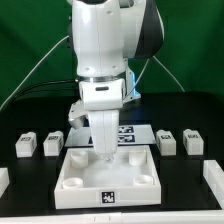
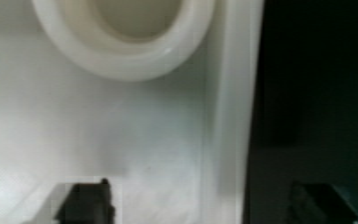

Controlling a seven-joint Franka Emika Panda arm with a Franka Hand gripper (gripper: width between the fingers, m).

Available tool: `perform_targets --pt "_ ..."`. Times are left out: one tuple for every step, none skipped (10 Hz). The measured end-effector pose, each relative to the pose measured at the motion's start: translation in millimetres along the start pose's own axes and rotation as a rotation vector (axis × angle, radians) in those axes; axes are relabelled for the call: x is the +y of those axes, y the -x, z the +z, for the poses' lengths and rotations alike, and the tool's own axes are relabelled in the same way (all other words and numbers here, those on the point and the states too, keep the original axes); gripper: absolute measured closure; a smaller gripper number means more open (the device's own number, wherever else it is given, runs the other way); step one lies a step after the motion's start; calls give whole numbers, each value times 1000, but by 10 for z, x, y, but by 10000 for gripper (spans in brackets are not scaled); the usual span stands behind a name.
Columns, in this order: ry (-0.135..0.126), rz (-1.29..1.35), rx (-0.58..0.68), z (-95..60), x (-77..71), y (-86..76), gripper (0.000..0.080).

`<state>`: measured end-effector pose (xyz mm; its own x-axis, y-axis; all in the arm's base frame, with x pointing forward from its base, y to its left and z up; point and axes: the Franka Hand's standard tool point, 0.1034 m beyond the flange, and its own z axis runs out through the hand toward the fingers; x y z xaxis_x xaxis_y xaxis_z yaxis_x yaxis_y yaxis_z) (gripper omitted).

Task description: Assemble one leg

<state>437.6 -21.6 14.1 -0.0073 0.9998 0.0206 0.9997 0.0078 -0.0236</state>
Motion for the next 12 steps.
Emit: perform_targets --pt "0 0 0 0 0 0 429" --pt "0 0 0 0 0 0 611" --pt "0 0 0 1 -1 1 730" --pt "1 0 0 -1 1 2 730" --pt "1 0 0 -1 2 1 742" --pt "1 0 0 -1 2 1 742" --pt "1 0 0 -1 2 2 742" --pt "1 0 0 -1 2 2 742" --pt "1 0 0 -1 2 1 742" --pt "1 0 0 -1 2 2 742" --pt "1 0 0 -1 2 2 742" --pt "1 0 0 -1 2 2 741"
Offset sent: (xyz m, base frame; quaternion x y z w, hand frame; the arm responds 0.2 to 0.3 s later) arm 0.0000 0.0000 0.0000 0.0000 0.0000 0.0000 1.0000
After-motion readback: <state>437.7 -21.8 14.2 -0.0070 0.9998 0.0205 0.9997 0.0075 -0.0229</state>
